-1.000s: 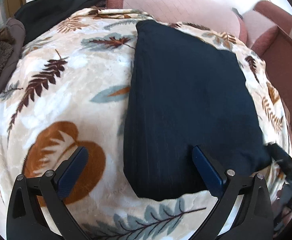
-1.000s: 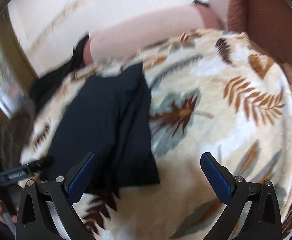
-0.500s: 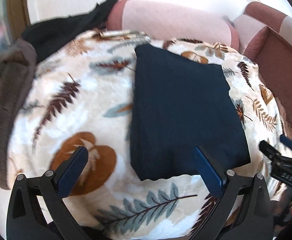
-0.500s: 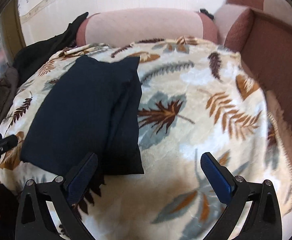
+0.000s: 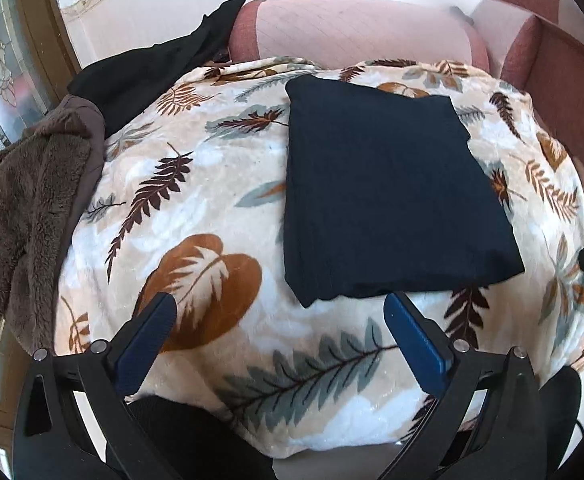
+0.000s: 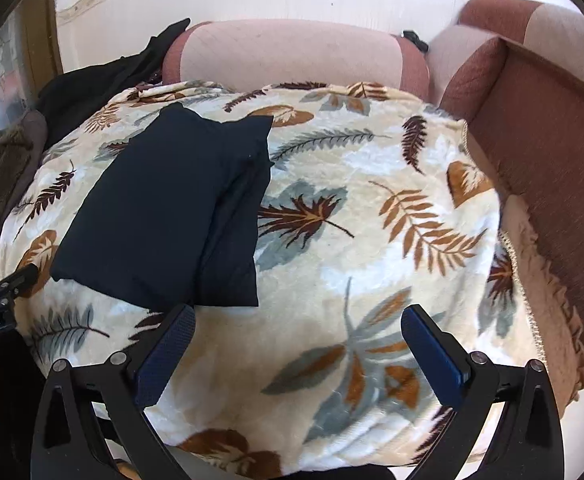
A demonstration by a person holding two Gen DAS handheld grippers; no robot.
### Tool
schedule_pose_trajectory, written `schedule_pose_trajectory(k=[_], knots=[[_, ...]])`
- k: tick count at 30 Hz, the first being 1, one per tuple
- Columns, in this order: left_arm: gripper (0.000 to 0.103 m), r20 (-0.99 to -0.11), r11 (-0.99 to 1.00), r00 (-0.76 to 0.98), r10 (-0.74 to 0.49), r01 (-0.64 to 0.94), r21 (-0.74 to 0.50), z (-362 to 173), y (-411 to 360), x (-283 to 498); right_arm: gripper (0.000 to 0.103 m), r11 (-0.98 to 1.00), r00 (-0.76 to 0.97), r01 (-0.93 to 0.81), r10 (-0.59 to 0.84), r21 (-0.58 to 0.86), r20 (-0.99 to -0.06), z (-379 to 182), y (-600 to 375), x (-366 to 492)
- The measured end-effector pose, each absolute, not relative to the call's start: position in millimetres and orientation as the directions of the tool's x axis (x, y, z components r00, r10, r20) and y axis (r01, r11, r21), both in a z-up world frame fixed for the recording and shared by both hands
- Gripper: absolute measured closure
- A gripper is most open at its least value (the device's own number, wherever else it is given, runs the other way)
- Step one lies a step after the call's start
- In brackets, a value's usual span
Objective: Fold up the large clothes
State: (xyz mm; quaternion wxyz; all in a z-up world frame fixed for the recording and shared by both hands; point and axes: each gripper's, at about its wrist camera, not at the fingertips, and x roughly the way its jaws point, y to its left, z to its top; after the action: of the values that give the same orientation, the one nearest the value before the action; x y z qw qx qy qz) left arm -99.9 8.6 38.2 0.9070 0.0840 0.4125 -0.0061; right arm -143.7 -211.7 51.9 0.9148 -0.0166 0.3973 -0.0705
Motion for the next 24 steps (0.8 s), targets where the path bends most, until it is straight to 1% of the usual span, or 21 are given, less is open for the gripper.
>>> schedule_pose_trajectory(k=[3, 11, 16, 19, 24], knots=[[0.0, -0.749, 0.981, 0.66, 0.054, 0.106, 0.165, 38.6, 0.9, -103.3, 0.0, 0.988, 0.693, 0.124, -0.155, -0.096, -0.704, 55.3, -214.2, -150.4], [0.0, -0.766, 0.978, 0.643, 0.019, 0.149, 0.149, 34.1, -6.8, -96.8, 0.0, 0.989, 0.705, 0.146, -0.123, -0.027, -0.698, 59.9, -227.1, -147.8], [0.0, -0.771, 0.977, 0.636, 0.007, 0.159, 0.14, 31.7, -10.2, -92.2, 0.0, 0.988, 0.697, 0.147, -0.138, -0.047, -0.704, 58.9, -225.2, -139.8], [0.0, -0.771, 0.976, 0.637, 0.007, 0.162, 0.143, 30.5, -12.2, -89.9, 0.0, 0.99, 0.679, 0.135, -0.118, -0.034, -0.725, 54.8, -225.0, -133.9], [0.0, -0.778, 0.975, 0.628, -0.003, 0.175, 0.137, 26.1, -14.2, -86.7, 0.0, 0.987, 0.677, 0.154, -0.142, -0.05, -0.722, 53.3, -225.6, -130.3]])
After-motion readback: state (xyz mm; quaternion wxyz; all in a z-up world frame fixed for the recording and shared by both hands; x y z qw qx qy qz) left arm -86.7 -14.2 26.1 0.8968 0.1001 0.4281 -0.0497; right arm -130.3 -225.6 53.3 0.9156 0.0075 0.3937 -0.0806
